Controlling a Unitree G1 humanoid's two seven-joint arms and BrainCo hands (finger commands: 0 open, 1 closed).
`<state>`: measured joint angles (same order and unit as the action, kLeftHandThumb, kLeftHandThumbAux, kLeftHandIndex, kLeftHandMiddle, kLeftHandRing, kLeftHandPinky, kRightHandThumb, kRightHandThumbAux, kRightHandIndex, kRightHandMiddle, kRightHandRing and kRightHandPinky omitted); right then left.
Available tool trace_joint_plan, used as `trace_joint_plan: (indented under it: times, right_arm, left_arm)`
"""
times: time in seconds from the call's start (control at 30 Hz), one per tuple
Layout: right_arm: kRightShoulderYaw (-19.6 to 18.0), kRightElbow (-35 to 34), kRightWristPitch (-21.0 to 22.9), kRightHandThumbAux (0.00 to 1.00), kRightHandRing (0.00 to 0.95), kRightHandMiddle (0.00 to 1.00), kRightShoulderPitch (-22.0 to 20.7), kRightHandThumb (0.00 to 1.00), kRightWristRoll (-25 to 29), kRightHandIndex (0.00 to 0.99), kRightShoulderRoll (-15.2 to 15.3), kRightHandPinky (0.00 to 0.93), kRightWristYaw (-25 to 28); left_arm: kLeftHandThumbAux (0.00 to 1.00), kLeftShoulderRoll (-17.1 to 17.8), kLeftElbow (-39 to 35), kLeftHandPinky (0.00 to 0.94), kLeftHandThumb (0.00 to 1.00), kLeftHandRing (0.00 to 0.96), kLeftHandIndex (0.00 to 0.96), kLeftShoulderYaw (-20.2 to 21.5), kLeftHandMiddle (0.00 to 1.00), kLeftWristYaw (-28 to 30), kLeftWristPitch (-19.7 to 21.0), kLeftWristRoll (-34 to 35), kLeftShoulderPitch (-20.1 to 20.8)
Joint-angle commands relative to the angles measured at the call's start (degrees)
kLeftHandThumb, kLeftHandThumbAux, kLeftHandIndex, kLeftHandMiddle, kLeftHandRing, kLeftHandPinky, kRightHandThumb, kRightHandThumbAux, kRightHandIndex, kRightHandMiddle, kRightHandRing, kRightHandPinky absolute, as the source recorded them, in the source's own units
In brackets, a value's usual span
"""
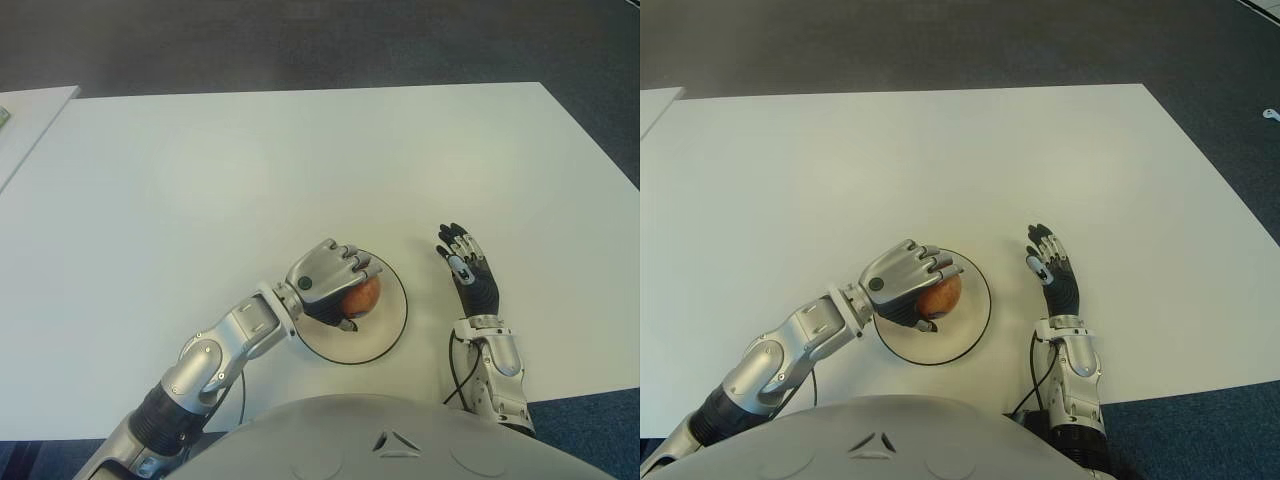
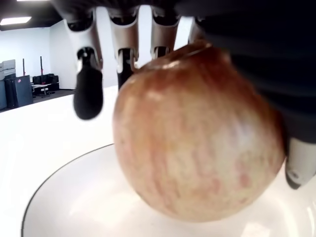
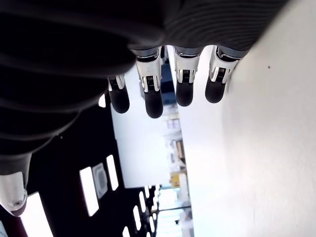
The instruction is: Put the apples into the plate.
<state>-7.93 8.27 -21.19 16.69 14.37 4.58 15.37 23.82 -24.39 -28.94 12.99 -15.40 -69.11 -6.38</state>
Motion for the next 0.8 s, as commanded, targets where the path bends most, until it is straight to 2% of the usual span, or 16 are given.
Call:
trace_joint_plan:
  times: [0.03, 0.47, 0.8]
  right_arm:
    - [0.02, 0.94, 2.50, 0.503, 0.071, 0.151, 0.86, 0.226, 0.27, 0.122, -0.40, 0.027, -0.12]
    - [0.18, 0.87, 2.13, 0.503, 0.065, 0.143, 0.85, 0.220, -0.34, 0.120, -0.39, 0.034, -0.35]
    - [0.38, 0.64, 2.18, 0.494, 0.077, 0.151, 0.99, 0.206, -1.07, 0.119, -0.23, 0.050, -0.40]
  left_arm:
    - [0.269, -0.46, -0.42, 0.010, 0.088, 0.010, 0.013, 0.00, 0.013, 1.40, 0.70, 1.52, 0.06]
    - [0.199, 0.95, -1.61, 0.000, 0.044, 0.000, 0.000, -0.14, 0.000, 3.00, 0.34, 0.78, 0.90]
    - [0.195, 0.48, -3.85, 0.000, 0.046, 0.000, 0.000, 0.14, 0.000, 9.36, 1.83, 1.18, 1.22]
